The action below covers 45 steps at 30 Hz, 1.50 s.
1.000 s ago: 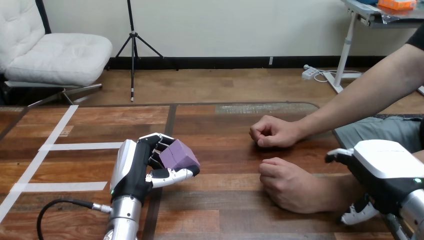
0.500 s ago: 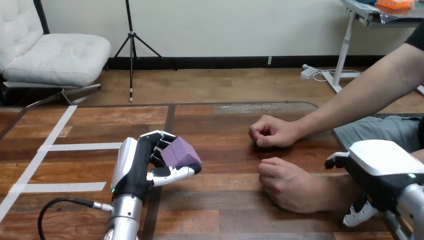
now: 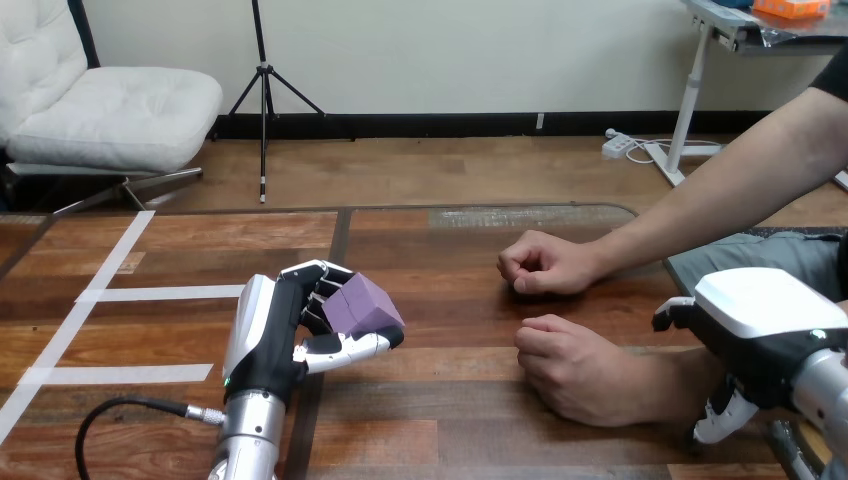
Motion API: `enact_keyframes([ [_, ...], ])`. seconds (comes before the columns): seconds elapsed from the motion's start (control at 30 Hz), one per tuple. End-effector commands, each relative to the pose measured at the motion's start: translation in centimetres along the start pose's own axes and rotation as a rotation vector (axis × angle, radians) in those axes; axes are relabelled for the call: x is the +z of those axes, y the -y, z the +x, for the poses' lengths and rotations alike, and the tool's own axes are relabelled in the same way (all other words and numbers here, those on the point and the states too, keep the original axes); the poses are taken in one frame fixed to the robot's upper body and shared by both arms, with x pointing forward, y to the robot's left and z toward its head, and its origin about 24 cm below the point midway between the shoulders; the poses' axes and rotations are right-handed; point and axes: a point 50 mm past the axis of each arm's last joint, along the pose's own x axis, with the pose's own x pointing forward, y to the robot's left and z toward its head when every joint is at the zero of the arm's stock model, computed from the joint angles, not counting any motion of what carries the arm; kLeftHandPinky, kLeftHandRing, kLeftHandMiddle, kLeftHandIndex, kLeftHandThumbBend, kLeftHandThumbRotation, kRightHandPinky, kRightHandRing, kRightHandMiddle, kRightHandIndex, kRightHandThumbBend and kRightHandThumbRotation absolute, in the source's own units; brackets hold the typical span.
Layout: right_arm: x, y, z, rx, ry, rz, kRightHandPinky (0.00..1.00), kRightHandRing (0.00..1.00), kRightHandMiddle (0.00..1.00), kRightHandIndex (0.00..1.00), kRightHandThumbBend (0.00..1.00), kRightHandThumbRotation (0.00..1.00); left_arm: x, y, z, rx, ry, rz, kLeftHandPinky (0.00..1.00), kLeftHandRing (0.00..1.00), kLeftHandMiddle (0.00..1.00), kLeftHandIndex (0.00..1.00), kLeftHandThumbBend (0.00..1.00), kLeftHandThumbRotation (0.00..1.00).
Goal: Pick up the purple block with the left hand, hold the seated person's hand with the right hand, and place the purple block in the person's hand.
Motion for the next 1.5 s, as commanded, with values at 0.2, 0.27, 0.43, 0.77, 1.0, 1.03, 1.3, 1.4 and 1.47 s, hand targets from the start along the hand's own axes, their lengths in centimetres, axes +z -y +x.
enact_keyframes([
  [0.2, -0.2, 1.4, 0.9, -0.031, -0.022, -0.049, 0.85, 0.83, 0.84, 0.82, 0.85, 0.06, 1.6, -0.7, 1.2, 0.042, 0.09, -0.025, 0.35, 0.4, 0.48, 0.5, 0.71, 0.16],
  [0.27, -0.2, 1.3, 1.1, -0.022, -0.027, -0.054, 0.85, 0.82, 0.84, 0.82, 0.85, 0.06, 1.6, -0.7, 1.2, 0.043, 0.094, -0.022, 0.35, 0.4, 0.48, 0.5, 0.71, 0.16],
  [0.43, -0.2, 1.1, 1.4, -0.01, -0.037, -0.067, 0.85, 0.83, 0.84, 0.82, 0.84, 0.08, 1.7, -0.7, 1.1, 0.045, 0.099, -0.021, 0.35, 0.4, 0.48, 0.5, 0.71, 0.16],
  [0.77, -0.2, 0.8, 2.0, 0.02, -0.047, -0.091, 0.86, 0.84, 0.85, 0.83, 0.84, 0.1, 1.7, -0.7, 1.1, 0.046, 0.104, -0.021, 0.35, 0.4, 0.48, 0.5, 0.71, 0.17],
  [1.0, -0.2, 0.5, 2.3, 0.023, -0.041, -0.114, 0.86, 0.84, 0.84, 0.82, 0.84, 0.11, 1.7, -0.8, 1.0, 0.046, 0.109, -0.025, 0.34, 0.4, 0.48, 0.5, 0.71, 0.17],
  [1.03, -0.1, 0.5, 2.3, 0.024, -0.041, -0.115, 0.86, 0.84, 0.84, 0.82, 0.84, 0.11, 1.7, -0.8, 1.0, 0.046, 0.109, -0.025, 0.34, 0.4, 0.48, 0.5, 0.71, 0.17],
  [1.3, -0.2, 0.1, 2.8, 0.038, -0.045, -0.138, 0.86, 0.84, 0.84, 0.82, 0.84, 0.12, 1.7, -0.9, 1.0, 0.048, 0.116, -0.025, 0.34, 0.4, 0.48, 0.5, 0.71, 0.18],
  [1.4, -0.2, 0.0, 3.0, 0.043, -0.048, -0.144, 0.86, 0.84, 0.84, 0.82, 0.84, 0.13, 1.7, -0.9, 1.0, 0.049, 0.116, -0.027, 0.34, 0.4, 0.48, 0.5, 0.71, 0.18],
  [1.47, -0.2, -0.1, 3.1, 0.046, -0.049, -0.147, 0.86, 0.84, 0.84, 0.82, 0.84, 0.13, 1.7, -0.9, 1.0, 0.05, 0.117, -0.028, 0.34, 0.4, 0.48, 0.5, 0.71, 0.18],
])
